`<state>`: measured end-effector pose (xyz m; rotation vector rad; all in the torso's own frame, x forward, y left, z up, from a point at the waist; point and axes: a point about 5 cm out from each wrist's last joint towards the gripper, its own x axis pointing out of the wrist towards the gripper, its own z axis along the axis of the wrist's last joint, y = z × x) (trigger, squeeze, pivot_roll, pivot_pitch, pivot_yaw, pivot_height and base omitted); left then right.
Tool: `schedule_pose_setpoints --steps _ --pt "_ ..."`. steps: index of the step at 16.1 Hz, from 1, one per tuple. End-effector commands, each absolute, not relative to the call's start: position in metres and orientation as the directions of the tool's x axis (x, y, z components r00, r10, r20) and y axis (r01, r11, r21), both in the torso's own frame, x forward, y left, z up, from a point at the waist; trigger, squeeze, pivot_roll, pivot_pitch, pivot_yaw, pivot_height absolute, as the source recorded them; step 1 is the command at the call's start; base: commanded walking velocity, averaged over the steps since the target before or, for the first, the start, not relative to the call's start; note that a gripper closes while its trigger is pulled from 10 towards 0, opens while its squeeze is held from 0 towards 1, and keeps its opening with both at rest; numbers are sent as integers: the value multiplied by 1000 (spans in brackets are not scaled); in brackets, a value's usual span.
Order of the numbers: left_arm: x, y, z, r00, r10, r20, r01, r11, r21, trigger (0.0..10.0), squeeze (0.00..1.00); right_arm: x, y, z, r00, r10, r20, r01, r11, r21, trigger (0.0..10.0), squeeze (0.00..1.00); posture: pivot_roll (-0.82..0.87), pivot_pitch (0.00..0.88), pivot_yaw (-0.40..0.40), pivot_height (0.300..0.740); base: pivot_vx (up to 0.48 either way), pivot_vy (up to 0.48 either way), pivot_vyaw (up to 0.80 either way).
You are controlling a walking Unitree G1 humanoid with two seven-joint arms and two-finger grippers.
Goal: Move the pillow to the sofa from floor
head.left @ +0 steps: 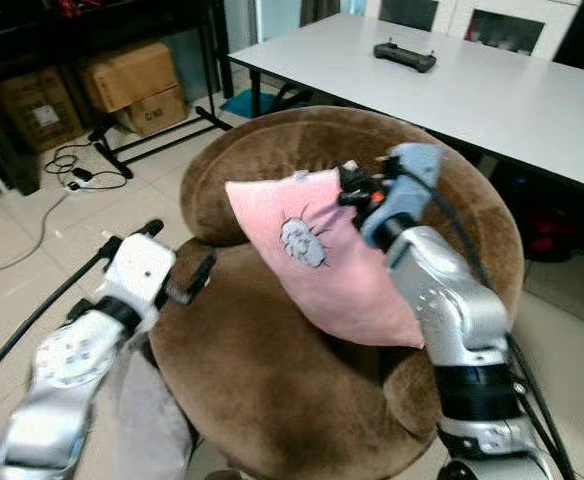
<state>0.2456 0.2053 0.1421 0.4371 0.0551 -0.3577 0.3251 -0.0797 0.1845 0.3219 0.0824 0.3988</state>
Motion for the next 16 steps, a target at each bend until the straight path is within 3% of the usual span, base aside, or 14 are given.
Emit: schedule_pose_setpoints --steps 1,5,8,10,14,15,16 --pt "243 205 142 921 -358 -154 390 830 399 10000 0 328 -71 197 903 429 9 -406 849 338 10000 0 59 0 4 740 0 0 0" --pt "237 210 138 905 -374 -200 424 811 402 10000 0 341 -36 202 877 472 -84 -391 805 446 10000 0 81 0 -16 740 0 0 0" --pt "235 214 134 904 -372 -212 428 811 400 10000 0 348 -25 208 887 446 -121 -338 804 489 10000 0 87 0 -25 740 0 0 0" --pt "234 220 127 901 -368 -228 431 811 396 10000 0 358 -20 205 903 378 -205 -210 804 557 10000 0 91 0 -28 740 0 0 0" --pt "232 224 122 895 -373 -243 443 805 394 10000 0 380 -55 180 917 97 -386 131 842 523 10000 0 97 0 -31 740 0 0 0" --pt "232 226 121 894 -376 -244 445 804 394 10000 0 388 -87 171 888 -78 -453 325 804 498 10000 0 98 0 -30 740 0 0 0" --pt "232 226 121 893 -378 -243 447 803 394 10000 0 391 -105 168 860 -160 -486 417 769 485 10000 0 97 0 -28 740 0 0 0"
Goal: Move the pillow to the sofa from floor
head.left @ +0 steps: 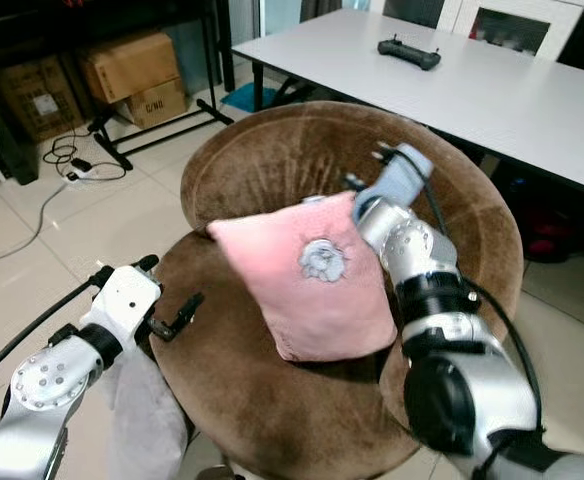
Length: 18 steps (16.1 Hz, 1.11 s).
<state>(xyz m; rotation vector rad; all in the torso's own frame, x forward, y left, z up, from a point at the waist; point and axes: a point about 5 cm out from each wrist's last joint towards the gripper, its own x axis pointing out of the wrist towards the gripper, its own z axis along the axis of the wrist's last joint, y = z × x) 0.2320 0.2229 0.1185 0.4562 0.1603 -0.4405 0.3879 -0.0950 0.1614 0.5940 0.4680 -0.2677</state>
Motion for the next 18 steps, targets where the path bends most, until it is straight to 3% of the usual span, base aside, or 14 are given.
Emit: schedule_pose_setpoints --steps 1,3,5,6,7,9,13,18 --pt "232 227 120 892 -380 -244 449 802 395 10000 0 393 -120 168 834 -232 -501 484 744 462 10000 0 97 0 -28 740 0 0 0" --pt "233 226 119 889 -385 -248 455 798 395 10000 0 397 -146 178 840 -317 -440 507 748 429 10000 0 93 0 -26 740 0 0 0" --pt "234 226 118 888 -386 -249 457 797 395 10000 0 398 -148 183 849 -334 -410 497 767 405 10000 0 86 0 -21 740 0 0 0" --pt "235 226 117 887 -388 -251 460 794 398 10000 0 399 -141 188 884 -298 -360 432 815 387 10000 0 84 0 -19 740 0 0 0" --pt "236 226 115 885 -391 -253 464 791 398 10000 0 398 -123 198 942 -176 -285 275 893 356 10000 0 83 0 -17 740 0 0 0" --pt "237 226 114 883 -395 -253 467 788 400 10000 0 394 -102 205 975 -44 -219 121 929 349 10000 0 80 0 -16 740 0 0 0" --pt "239 226 113 880 -401 -254 473 785 401 10000 0 393 -88 186 933 -92 -348 230 896 380 10000 0 79 0 -17 740 0 0 0" --pt "237 224 113 881 -403 -246 471 786 400 10000 0 388 -65 207 937 17 -349 132 907 399 10000 0 101 0 -43 740 0 0 0"
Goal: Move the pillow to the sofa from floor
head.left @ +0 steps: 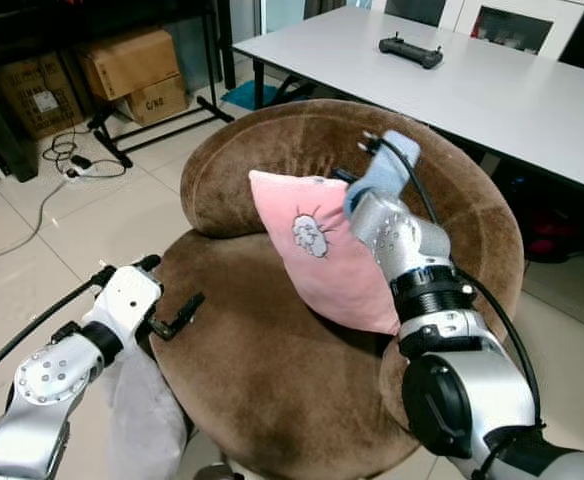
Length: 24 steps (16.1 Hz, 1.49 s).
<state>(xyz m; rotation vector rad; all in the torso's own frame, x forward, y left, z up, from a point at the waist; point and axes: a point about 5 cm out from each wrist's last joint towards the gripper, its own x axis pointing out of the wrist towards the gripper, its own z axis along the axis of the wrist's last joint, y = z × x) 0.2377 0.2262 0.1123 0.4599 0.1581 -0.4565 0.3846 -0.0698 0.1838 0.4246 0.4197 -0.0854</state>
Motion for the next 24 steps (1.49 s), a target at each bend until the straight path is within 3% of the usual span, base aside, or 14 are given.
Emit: schedule_pose_setpoints --steps 1,3,8,12,16,18,22,23,24 --pt "236 224 114 881 -403 -246 471 787 399 10000 0 385 -63 220 939 52 -341 101 904 416 10000 0 101 0 -45 740 0 0 0" --pt "235 224 114 881 -404 -246 472 787 397 10000 0 383 -62 228 939 69 -337 87 900 427 10000 0 100 0 -46 740 0 0 0" --pt "234 221 117 873 -434 -222 487 794 364 10000 0 356 -60 256 901 281 -331 -126 898 421 10000 0 82 0 -36 740 0 0 0" --pt "224 207 129 813 -547 -200 582 778 236 10000 0 352 -53 242 861 306 -407 -96 882 461 10000 0 82 0 -35 740 0 0 0" --pt "221 203 150 818 -560 -133 575 794 198 10000 0 367 -36 225 844 280 -457 7 847 532 10000 0 97 0 -44 740 0 0 0" --pt "220 200 155 817 -561 -133 577 793 195 10000 0 382 -28 204 834 174 -523 170 821 545 10000 0 105 0 -48 740 0 0 0" --pt "219 201 160 823 -550 -144 568 798 202 10000 0 395 -47 182 818 34 -574 351 761 546 10000 0 135 0 -66 740 0 0 0" --pt "218 202 161 825 -547 -145 566 799 203 10000 0 398 -56 178 824 -2 -566 375 751 544 10000 102 140 0 -71 740 0 0 0" --pt "217 202 163 829 -540 -148 559 803 208 10000 0 402 -74 173 841 -57 -538 406 724 558 10000 1000 146 0 -73 740 0 0 0"
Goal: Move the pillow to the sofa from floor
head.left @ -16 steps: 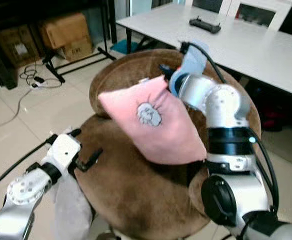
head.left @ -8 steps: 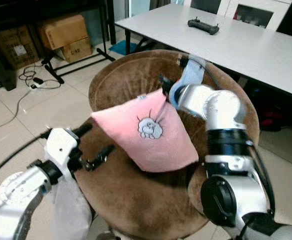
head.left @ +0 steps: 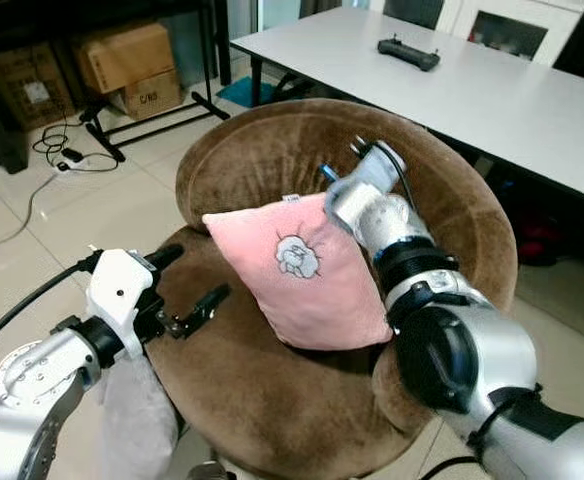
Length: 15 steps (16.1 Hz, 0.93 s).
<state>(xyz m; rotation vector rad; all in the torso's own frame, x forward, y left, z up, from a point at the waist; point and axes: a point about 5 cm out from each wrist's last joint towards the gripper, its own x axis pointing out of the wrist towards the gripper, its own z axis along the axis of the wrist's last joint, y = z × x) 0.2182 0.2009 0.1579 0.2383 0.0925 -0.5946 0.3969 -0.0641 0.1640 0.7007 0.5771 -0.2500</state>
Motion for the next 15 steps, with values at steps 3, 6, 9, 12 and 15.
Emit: schedule_pose_setpoints --steps 3,6,9,12,15 --pt "219 202 165 835 -531 -145 550 805 222 10000 0 408 -104 177 859 -177 -481 452 704 548 10000 1000 146 0 -69 740 0 0 0" --pt "228 203 169 851 -510 -125 524 812 258 10000 0 415 -136 192 891 -248 -380 438 691 575 10000 1000 133 0 -51 740 0 0 0" --pt "239 206 168 882 -459 -106 469 834 291 10000 0 418 -164 207 912 -307 -271 407 757 511 10000 1000 127 0 -45 740 0 0 0" --pt "251 204 162 938 -337 -77 345 894 287 10000 0 413 -160 196 990 -116 -76 134 944 301 10000 1000 100 0 -36 740 0 0 0" --pt "254 199 155 962 -267 -56 271 915 300 10000 0 377 -156 157 999 -1 -55 16 962 272 10000 1000 77 0 -34 740 0 0 0"
